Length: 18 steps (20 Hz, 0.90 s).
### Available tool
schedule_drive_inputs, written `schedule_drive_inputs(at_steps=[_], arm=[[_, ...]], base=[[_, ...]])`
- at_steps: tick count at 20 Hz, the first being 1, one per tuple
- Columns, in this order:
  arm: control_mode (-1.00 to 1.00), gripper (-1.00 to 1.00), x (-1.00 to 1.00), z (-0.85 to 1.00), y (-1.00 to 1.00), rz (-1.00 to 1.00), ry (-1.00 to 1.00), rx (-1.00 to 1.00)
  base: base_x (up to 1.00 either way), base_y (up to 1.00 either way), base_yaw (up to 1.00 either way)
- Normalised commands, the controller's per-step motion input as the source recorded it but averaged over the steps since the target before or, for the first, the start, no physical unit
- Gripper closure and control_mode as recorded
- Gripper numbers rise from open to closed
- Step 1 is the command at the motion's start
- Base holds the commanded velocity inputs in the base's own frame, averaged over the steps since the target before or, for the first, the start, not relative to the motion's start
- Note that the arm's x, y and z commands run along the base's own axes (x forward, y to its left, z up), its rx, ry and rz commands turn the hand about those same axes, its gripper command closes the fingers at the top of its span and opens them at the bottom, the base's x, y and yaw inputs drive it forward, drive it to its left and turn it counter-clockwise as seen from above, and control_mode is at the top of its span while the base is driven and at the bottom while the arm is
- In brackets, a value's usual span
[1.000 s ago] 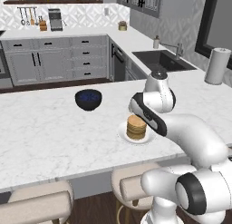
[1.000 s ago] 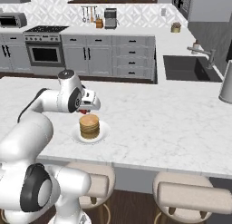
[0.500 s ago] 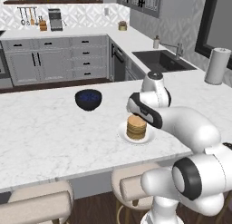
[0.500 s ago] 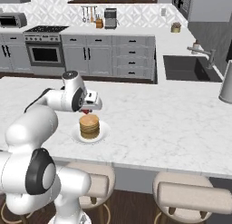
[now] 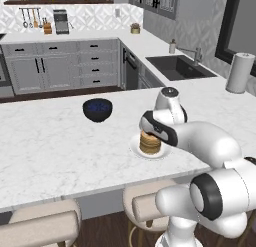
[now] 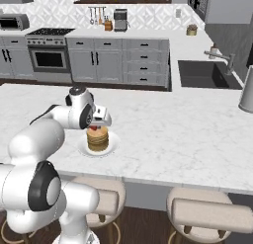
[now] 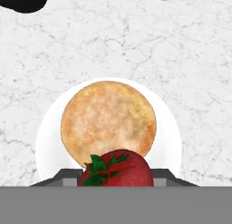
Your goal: Take the strawberry from the fridge and place it on top of the pancake, located on the dining counter.
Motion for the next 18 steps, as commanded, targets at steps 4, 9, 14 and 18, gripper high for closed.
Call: schedule_drive_inputs(at_steps=[4, 9, 14, 18], arm=[[-1.00, 1.00, 0.22, -0.10, 0.00, 0.00, 0.00, 0.00], [-1.00, 1.00, 0.36, -0.10, 0.01, 0.00, 0.00, 0.00], [-1.00, 1.00, 0.11, -0.20, 0.02, 0.00, 0.01, 0.00], [-1.00, 1.00, 0.00, -0.23, 0.05, 0.00, 0.01, 0.00]], base=[[0.00, 0.00, 0.00], [0.00, 0.00, 0.00], [0.00, 0.00, 0.00], [0.00, 0.00, 0.00]])
